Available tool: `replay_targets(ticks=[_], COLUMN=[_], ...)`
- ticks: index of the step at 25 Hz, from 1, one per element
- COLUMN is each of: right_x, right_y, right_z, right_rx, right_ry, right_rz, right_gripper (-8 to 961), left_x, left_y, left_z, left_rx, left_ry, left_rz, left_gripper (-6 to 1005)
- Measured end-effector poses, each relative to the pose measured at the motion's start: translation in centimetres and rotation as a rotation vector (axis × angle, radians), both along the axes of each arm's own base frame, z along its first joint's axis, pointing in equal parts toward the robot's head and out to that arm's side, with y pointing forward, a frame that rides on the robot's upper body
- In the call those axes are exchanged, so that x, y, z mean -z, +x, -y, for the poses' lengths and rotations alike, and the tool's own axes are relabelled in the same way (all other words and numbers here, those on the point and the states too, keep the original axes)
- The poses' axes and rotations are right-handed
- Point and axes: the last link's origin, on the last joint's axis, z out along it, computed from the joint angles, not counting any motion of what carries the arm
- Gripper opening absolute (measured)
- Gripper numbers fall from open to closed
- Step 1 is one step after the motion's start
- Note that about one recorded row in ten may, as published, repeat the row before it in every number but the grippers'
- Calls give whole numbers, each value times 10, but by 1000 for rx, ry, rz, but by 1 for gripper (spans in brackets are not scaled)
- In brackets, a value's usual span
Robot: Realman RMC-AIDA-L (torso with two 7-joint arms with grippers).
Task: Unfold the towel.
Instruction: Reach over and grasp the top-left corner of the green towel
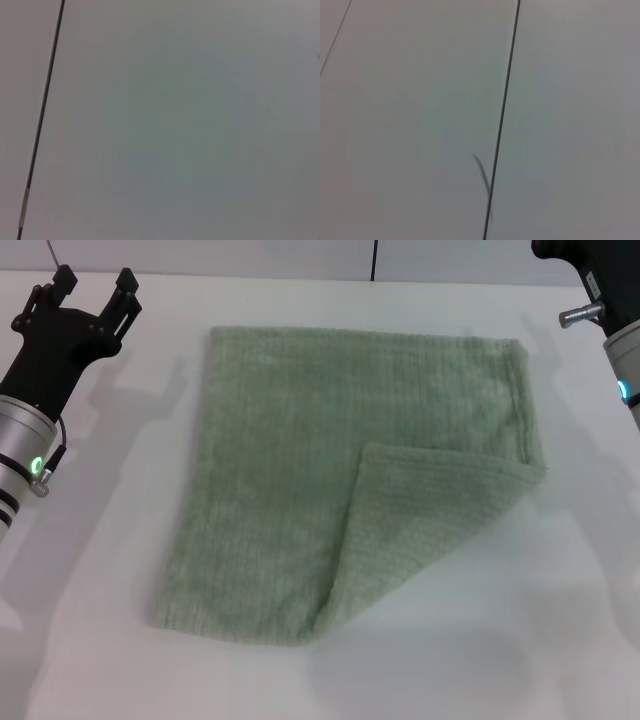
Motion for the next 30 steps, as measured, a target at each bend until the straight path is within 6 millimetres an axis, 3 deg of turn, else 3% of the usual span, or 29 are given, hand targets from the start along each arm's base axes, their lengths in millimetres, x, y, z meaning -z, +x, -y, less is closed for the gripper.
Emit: replay_targets(ticks=[17,24,30], right_x=[-3,-2,-2], right_y=[-1,10,25], right_z=[-3,-1,0], right_rx=[-7,25,68], right_ry=[9,-13,-43], right_rz=[5,-12,-41], right_gripper=[819,819,818], left_x=[1,12,27], left_y=[1,6,16], left_z=[0,-6,-18], left_rx=[-5,-7,-15], left_ry=[-4,-57,-138], left_rz=[27,0,-42], left_gripper=[764,760,519])
